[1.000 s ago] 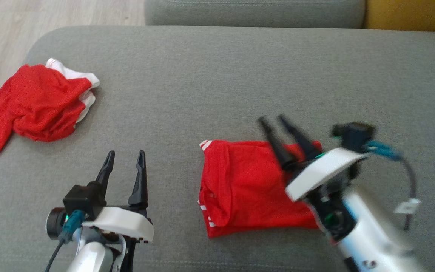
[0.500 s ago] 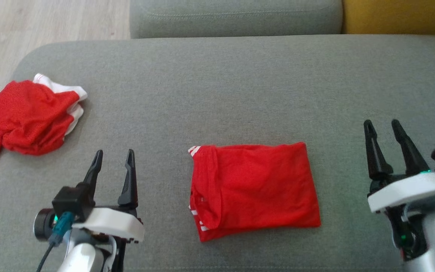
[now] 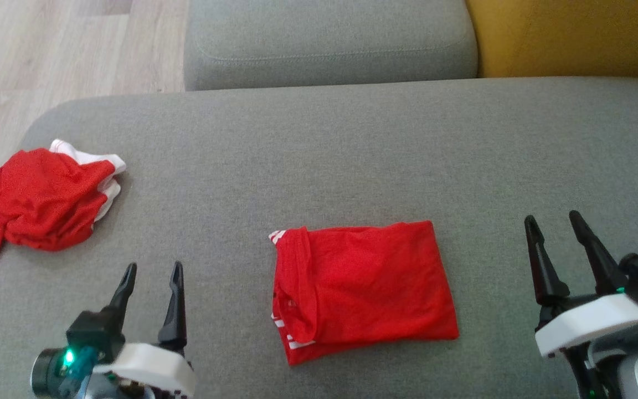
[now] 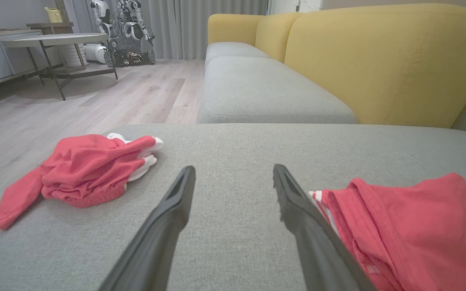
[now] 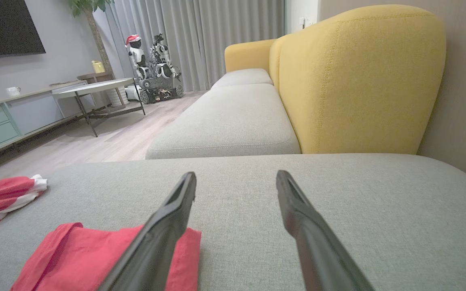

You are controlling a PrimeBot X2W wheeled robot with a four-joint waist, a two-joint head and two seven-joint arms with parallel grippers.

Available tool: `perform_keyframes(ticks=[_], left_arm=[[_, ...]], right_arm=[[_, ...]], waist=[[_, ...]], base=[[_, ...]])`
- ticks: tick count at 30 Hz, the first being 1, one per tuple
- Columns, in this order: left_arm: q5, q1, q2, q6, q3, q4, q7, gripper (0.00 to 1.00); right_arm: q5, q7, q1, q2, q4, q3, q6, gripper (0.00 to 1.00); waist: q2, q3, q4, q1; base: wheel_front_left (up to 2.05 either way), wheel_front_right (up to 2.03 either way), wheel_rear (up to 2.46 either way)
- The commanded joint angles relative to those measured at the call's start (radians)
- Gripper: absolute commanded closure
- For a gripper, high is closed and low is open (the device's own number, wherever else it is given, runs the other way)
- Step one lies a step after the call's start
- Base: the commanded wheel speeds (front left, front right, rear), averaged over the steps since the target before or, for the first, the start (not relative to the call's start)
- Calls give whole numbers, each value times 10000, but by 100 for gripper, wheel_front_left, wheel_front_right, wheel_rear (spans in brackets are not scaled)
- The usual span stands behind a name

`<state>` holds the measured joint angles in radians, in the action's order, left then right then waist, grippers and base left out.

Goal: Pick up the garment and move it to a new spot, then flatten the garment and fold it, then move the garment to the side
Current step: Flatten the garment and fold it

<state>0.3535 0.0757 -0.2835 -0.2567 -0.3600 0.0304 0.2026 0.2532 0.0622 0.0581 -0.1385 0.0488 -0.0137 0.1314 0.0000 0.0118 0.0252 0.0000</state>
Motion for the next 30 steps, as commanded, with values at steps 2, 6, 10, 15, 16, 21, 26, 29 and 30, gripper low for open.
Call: perform_keyframes(ticks=[2,6,10,15,16,21,26,29,30], left_arm=[[-46,-234,-289,-86,463,-441,-34,0],[-57,-44,-414,-117,451,-558,-98,0],[-42,79,-499,-118,430,-642,-139,0],[-5,175,-571,-112,406,-679,-187,0],[2,187,-581,-111,399,-687,-195,0],[28,220,-618,-121,360,-737,-255,0],[42,222,-661,-137,351,-763,-302,0],[47,207,-683,-158,346,-768,-330,0],[51,199,-687,-161,343,-770,-334,0]], right_arm=[[-168,32,-113,-42,507,-122,-7,0],[-358,107,206,56,702,-53,-7,0],[-519,171,480,140,861,11,-7,0],[-641,273,738,245,1050,82,-7,0],[-658,291,769,261,1079,78,-7,0],[-668,322,857,345,1146,78,-7,0],[-658,308,858,384,1118,65,-7,0],[-596,307,841,423,1068,87,-7,0],[-591,304,832,427,1057,85,-7,0]], waist=[[0,113,4,0],[0,268,26,0],[0,400,30,0],[0,533,-4,0],[0,551,-13,0],[0,612,-61,0],[0,610,-75,0],[0,600,-70,0],[0,596,-66,0]], base=[[0,0,0],[0,0,0],[0,0,0],[0,0,0],[0,0,0],[0,0,0],[0,0,0],[0,0,0],[0,0,0]])
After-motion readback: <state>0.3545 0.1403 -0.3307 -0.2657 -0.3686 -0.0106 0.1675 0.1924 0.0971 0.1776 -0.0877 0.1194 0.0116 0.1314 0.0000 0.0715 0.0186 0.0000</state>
